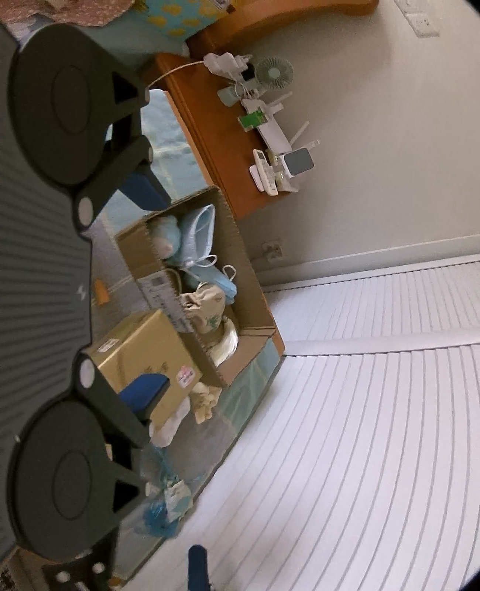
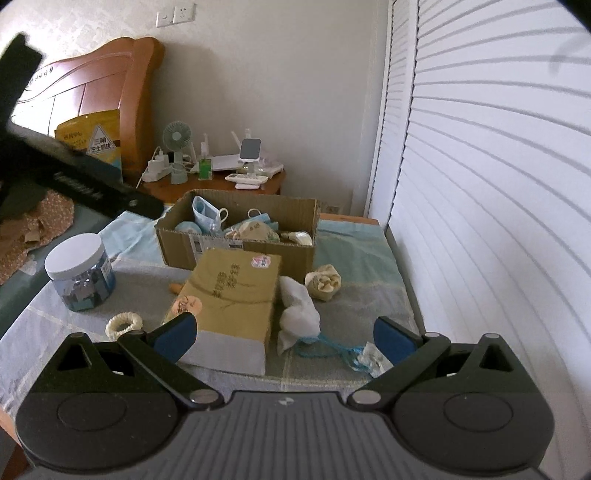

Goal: Organize soft objects
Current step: 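Lower the mask into the cardboard box and open the left tool while the right tool withdraws, then grasp the brown fuzzy scrunchie with the left tool while the right tool moves to the blue-patterned sachet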

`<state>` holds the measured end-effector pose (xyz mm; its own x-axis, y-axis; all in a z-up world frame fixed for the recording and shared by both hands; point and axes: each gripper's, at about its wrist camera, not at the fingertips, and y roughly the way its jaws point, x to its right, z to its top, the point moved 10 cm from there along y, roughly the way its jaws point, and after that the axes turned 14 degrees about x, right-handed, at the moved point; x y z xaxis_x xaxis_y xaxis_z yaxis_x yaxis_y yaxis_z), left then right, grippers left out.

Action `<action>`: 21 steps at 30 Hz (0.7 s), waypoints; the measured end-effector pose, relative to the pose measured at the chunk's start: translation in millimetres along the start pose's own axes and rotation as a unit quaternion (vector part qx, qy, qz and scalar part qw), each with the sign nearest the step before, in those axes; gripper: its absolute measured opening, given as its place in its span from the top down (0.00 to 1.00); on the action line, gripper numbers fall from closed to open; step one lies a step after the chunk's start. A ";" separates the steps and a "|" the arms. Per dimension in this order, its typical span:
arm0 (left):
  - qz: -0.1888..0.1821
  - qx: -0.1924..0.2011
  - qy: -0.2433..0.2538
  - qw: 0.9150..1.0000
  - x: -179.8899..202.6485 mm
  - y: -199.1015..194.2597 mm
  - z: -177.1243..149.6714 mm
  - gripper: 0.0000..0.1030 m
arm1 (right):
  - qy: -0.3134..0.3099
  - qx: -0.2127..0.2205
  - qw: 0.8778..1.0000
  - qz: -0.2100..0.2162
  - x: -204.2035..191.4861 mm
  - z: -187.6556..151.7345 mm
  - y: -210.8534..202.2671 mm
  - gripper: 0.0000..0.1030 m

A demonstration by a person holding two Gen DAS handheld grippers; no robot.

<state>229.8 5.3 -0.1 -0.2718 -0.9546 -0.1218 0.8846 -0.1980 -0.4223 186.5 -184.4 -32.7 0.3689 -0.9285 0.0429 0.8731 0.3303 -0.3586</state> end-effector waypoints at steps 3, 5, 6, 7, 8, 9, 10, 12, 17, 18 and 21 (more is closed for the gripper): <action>-0.002 0.005 -0.020 1.000 7.4 -14.4 -12.2 0.08 | 0.002 -0.005 1.000 -0.004 3.2 -6.8 -3.1 0.00; 0.001 0.009 -0.026 1.000 12.4 -22.2 -21.1 0.08 | 0.002 -0.010 1.000 -0.009 5.4 -12.6 -4.5 0.00; 0.003 0.011 -0.027 1.000 14.1 -25.2 -24.9 0.08 | 0.003 -0.013 1.000 -0.011 7.1 -15.8 -5.0 0.00; 0.005 0.012 -0.028 1.000 16.9 -28.1 -29.8 0.08 | 0.004 -0.016 1.000 -0.014 8.5 -18.8 -5.3 0.00; 0.007 0.011 -0.027 1.000 19.8 -30.5 -35.0 0.08 | 0.006 -0.019 1.000 -0.016 10.1 -22.1 -5.4 0.00; 0.011 0.011 -0.025 1.000 22.1 -32.9 -40.1 0.08 | 0.008 -0.023 1.000 -0.018 11.8 -25.2 -5.3 0.00; 0.015 0.011 -0.022 1.000 24.3 -34.7 -45.0 0.08 | 0.009 -0.027 0.999 -0.021 13.9 -28.3 -5.4 0.00; 0.013 0.009 -0.018 1.000 29.6 -37.2 -53.6 0.08 | 0.011 -0.034 0.999 -0.027 17.8 -34.7 -4.3 0.00; -0.005 -0.002 -0.011 1.000 44.1 -38.7 -74.8 0.08 | 0.017 -0.056 0.997 -0.040 26.5 -51.1 1.2 0.00; -0.008 -0.007 -0.016 1.000 46.5 -37.7 -79.6 0.08 | 0.018 -0.060 0.997 -0.043 28.0 -54.0 2.0 0.00; -0.019 -0.025 -0.029 0.999 52.5 -34.6 -95.5 0.08 | 0.018 -0.072 0.996 -0.047 30.8 -63.6 5.6 0.00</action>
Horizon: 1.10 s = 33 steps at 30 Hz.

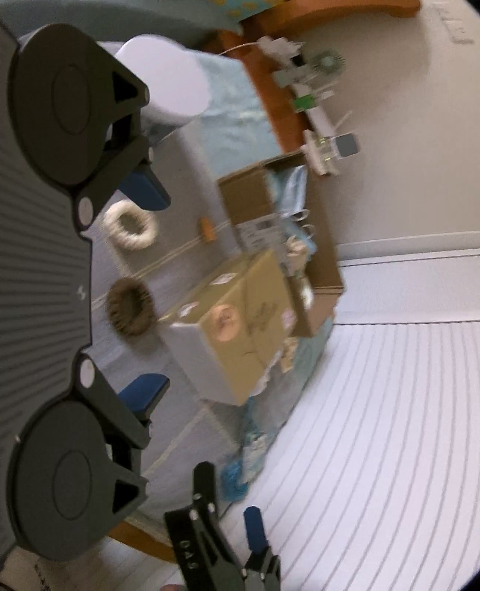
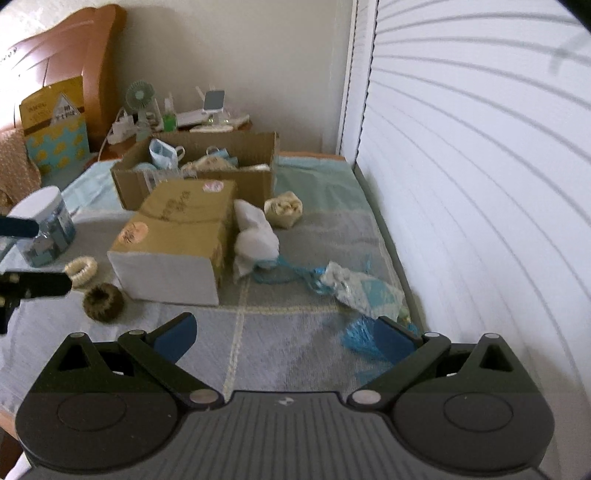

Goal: Organize soft objects
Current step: 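Grasp the brown fuzzy scrunchie with the left tool while the right tool moves to the blue-patterned sachet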

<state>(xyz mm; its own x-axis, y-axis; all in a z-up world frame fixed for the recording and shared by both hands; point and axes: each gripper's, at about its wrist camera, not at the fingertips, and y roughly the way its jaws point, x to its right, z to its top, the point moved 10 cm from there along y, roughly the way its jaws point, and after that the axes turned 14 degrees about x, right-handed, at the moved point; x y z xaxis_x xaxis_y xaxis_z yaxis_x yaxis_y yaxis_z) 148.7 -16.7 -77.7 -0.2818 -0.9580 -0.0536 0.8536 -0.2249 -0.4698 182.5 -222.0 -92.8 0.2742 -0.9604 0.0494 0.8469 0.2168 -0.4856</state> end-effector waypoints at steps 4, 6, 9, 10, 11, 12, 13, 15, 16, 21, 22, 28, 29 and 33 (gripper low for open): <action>-0.003 -0.020 -0.005 1.000 3.7 6.8 -18.8 0.09 | -0.010 -0.017 1.000 -0.015 5.2 -12.0 8.8 0.00; -0.007 -0.026 -0.011 1.000 5.1 10.1 -25.0 0.09 | -0.013 -0.026 0.999 -0.021 7.7 -17.9 13.2 0.00; -0.011 -0.030 -0.015 0.999 8.3 15.4 -30.7 0.12 | -0.009 -0.037 0.999 -0.022 10.3 -25.9 18.4 0.00; -0.013 -0.032 -0.016 0.999 9.4 16.9 -32.3 0.14 | -0.008 -0.041 0.999 -0.022 11.1 -28.2 20.5 0.00; -0.015 -0.033 -0.017 0.999 10.5 18.6 -34.0 0.19 | -0.008 -0.044 0.999 -0.024 12.1 -30.5 22.8 0.00; -0.016 -0.034 -0.019 0.999 11.3 20.0 -35.3 0.21 | -0.009 -0.047 0.999 -0.025 12.9 -32.6 24.7 0.00; -0.017 -0.036 -0.020 0.999 12.2 21.5 -36.8 0.24 | -0.009 -0.050 0.998 -0.026 13.5 -34.2 26.5 0.00; -0.018 -0.040 -0.022 0.999 13.6 25.0 -39.2 0.25 | -0.008 -0.054 0.998 -0.025 14.5 -37.3 28.9 0.00; -0.018 -0.040 -0.023 0.999 13.8 26.4 -40.2 0.26 | -0.007 -0.056 0.998 -0.025 15.1 -38.5 29.7 0.00; -0.016 -0.049 -0.027 0.998 15.0 34.0 -44.2 0.32 | -0.001 -0.064 0.998 -0.020 15.9 -45.6 34.2 0.00; -0.014 -0.051 -0.029 0.998 14.7 35.8 -45.3 0.32 | 0.004 -0.064 0.998 -0.018 16.1 -45.9 34.8 0.00; -0.004 -0.046 -0.037 0.998 13.4 42.1 -43.9 0.36 | 0.010 -0.059 0.998 -0.011 17.0 -46.6 35.1 0.00; -0.004 -0.045 -0.035 0.998 13.9 42.9 -43.2 0.38 | 0.011 -0.057 0.998 -0.010 16.9 -46.9 35.2 0.00; -0.005 -0.042 -0.036 0.998 15.7 45.7 -39.4 0.49 | 0.016 -0.054 0.998 -0.008 16.9 -47.4 35.8 0.00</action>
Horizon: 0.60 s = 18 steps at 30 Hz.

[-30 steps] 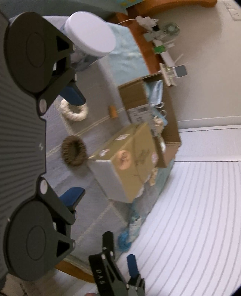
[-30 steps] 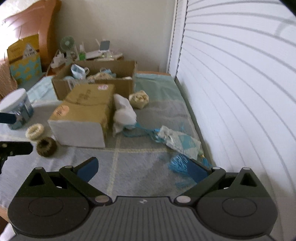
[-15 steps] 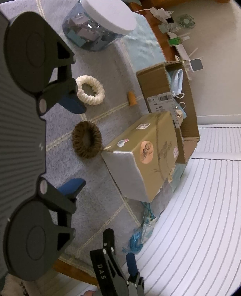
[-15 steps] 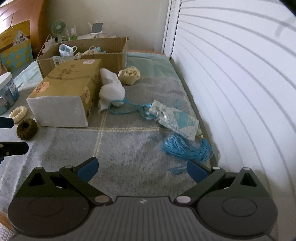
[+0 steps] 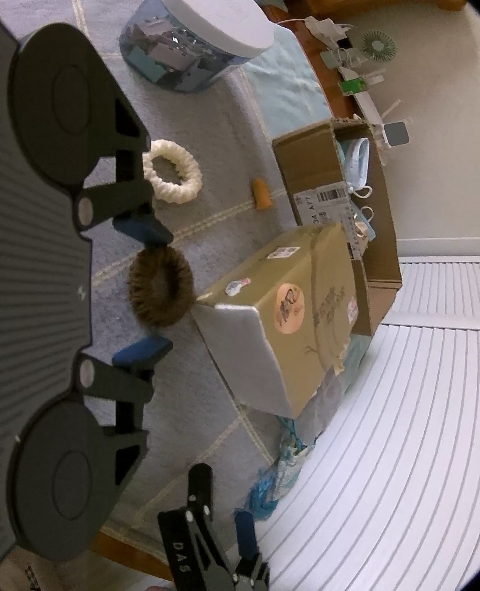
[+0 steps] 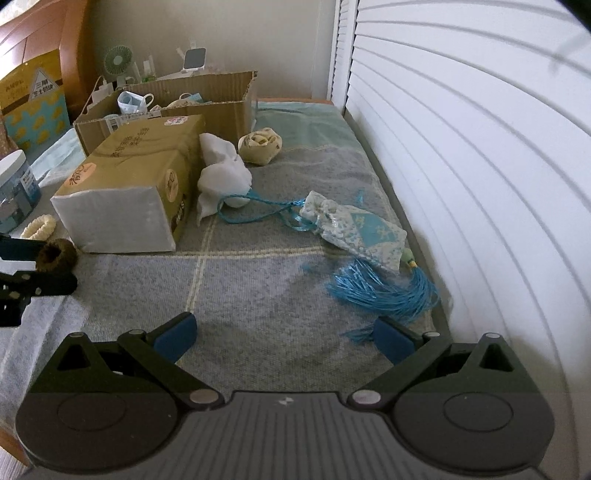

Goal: Organize soft objects
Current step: 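Grasp the brown fuzzy scrunchie with the left tool while the right tool moves to the blue-patterned sachet, then close the right tool on the blue-patterned sachet with tassel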

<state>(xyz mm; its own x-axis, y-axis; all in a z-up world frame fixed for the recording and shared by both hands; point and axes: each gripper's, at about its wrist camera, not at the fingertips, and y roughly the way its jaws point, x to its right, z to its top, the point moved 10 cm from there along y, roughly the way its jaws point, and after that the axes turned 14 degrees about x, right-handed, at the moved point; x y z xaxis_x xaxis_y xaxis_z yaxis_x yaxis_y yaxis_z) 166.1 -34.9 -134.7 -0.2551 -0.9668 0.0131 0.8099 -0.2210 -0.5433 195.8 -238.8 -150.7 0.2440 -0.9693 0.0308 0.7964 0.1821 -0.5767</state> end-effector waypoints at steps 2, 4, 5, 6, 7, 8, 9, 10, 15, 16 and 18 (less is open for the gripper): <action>0.001 0.001 0.000 1.000 -0.1 1.8 0.8 0.49 | 0.001 0.002 1.000 0.000 -0.2 -0.1 -0.1 0.00; -0.001 0.002 0.000 1.000 -0.1 2.0 0.9 0.49 | 0.002 0.006 1.000 -0.001 -0.4 -0.4 -0.7 0.00; -0.001 0.002 0.000 1.000 -0.3 2.0 0.9 0.49 | 0.002 0.009 1.000 -0.001 -0.5 -0.6 -0.9 0.00; -0.001 0.002 0.000 1.000 -0.5 2.0 1.0 0.49 | 0.003 0.013 1.000 -0.002 -0.7 -1.0 -1.1 0.00; -0.001 0.003 0.000 1.000 -0.4 2.0 1.0 0.49 | 0.003 0.018 1.000 -0.002 -0.8 -1.4 -1.7 0.00; -0.001 0.003 0.000 1.000 -0.6 2.0 1.2 0.49 | 0.003 0.024 1.000 -0.003 -0.9 -1.8 -2.0 0.00; -0.001 0.003 -0.001 1.000 -0.7 2.2 1.3 0.49 | 0.003 0.031 1.000 -0.002 -0.9 -2.1 -2.2 0.00; -0.001 0.003 0.000 1.000 -0.5 2.0 1.2 0.49 | 0.003 0.036 0.999 -0.002 -0.9 -2.4 -2.2 0.00; -0.001 0.004 0.000 1.000 0.1 2.1 1.3 0.49 | 0.002 0.029 1.000 0.000 0.4 1.2 1.0 0.00; -0.001 0.004 0.000 1.000 -0.3 2.1 1.2 0.49 | 0.005 0.030 1.000 -0.006 2.6 3.8 1.8 0.00; -0.001 0.004 0.000 1.000 -0.4 2.1 1.1 0.49 | 0.015 0.043 0.999 -0.012 6.5 10.7 0.7 0.00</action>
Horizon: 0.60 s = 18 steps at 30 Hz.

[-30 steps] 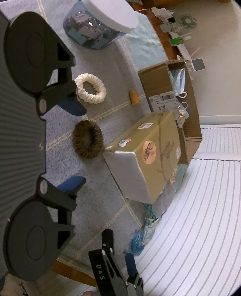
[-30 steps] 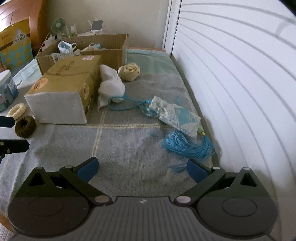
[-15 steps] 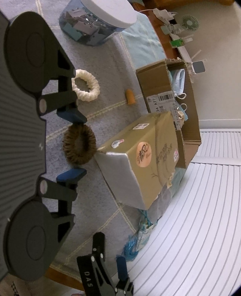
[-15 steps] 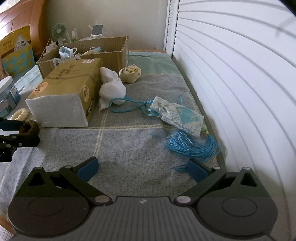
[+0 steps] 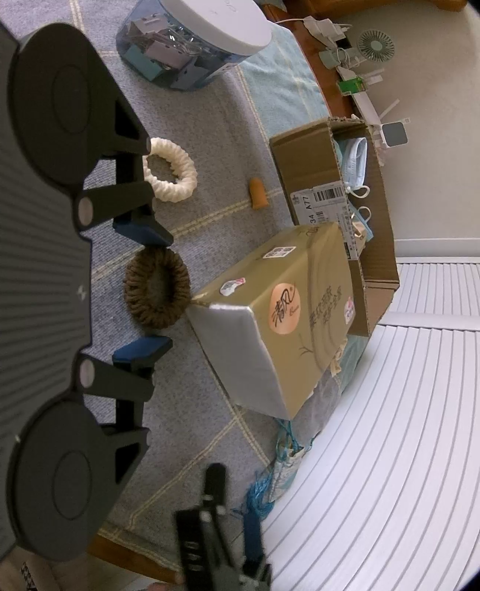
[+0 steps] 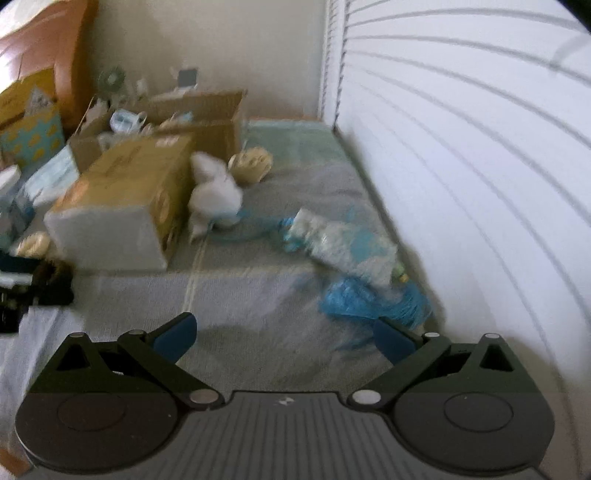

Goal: Organize soft objects
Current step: 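Close the right tool on the blue-patterned sachet with tassel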

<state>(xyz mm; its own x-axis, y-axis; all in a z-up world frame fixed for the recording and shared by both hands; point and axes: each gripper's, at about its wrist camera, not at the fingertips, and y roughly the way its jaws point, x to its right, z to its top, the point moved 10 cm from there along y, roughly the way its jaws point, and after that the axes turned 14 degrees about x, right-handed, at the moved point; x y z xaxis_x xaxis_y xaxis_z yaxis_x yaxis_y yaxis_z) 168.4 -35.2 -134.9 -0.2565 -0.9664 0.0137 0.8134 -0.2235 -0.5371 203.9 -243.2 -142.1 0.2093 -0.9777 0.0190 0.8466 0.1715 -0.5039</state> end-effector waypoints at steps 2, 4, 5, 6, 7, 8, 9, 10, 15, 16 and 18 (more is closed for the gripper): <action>0.000 -0.001 -0.001 1.000 0.3 0.1 0.1 0.49 | 0.008 0.013 1.000 -0.006 4.1 9.3 0.6 0.00; 0.001 -0.001 0.000 1.000 0.5 0.0 0.1 0.49 | 0.012 0.022 1.000 -0.015 8.1 17.7 3.8 0.00; 0.001 -0.001 -0.001 1.000 0.2 -0.1 0.3 0.49 | 0.015 0.027 0.999 -0.019 9.9 21.6 6.3 0.00; 0.000 -0.001 -0.001 1.000 0.3 0.0 0.4 0.49 | 0.016 0.030 0.999 -0.026 11.7 24.4 8.9 0.00; 0.000 -0.001 0.000 1.000 0.4 -0.2 0.3 0.49 | 0.016 0.030 0.999 -0.031 12.6 26.6 12.2 0.00; 0.000 -0.001 0.000 1.000 0.3 -0.1 0.5 0.49 | 0.014 0.028 0.999 -0.035 13.4 28.3 16.7 0.00; 0.000 -0.002 -0.001 1.000 0.0 -0.2 0.5 0.49 | 0.014 0.028 0.999 -0.040 14.0 29.9 20.5 0.00; -0.001 -0.002 0.000 1.000 0.1 -0.2 0.6 0.49 | 0.013 0.029 0.998 -0.045 14.4 31.3 23.7 0.00; -0.002 -0.003 0.001 1.000 -0.1 0.4 0.9 0.49 | 0.011 0.021 0.997 -0.073 15.5 33.3 41.7 0.02; -0.002 -0.003 0.000 1.000 -0.1 0.4 0.9 0.49 | 0.010 0.018 0.997 -0.078 16.7 32.5 44.3 0.03; -0.003 -0.003 0.002 1.000 0.2 0.5 0.9 0.49 | 0.015 0.013 0.996 -0.081 18.2 31.6 49.5 0.04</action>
<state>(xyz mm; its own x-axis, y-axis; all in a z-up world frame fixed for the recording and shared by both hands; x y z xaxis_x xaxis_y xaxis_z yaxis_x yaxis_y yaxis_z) 169.3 -35.6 -134.4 -0.2633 -0.9646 0.0133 0.8092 -0.2284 -0.5413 265.0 -248.6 -139.4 0.0542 -0.9959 0.0728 0.8805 0.0133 -0.4738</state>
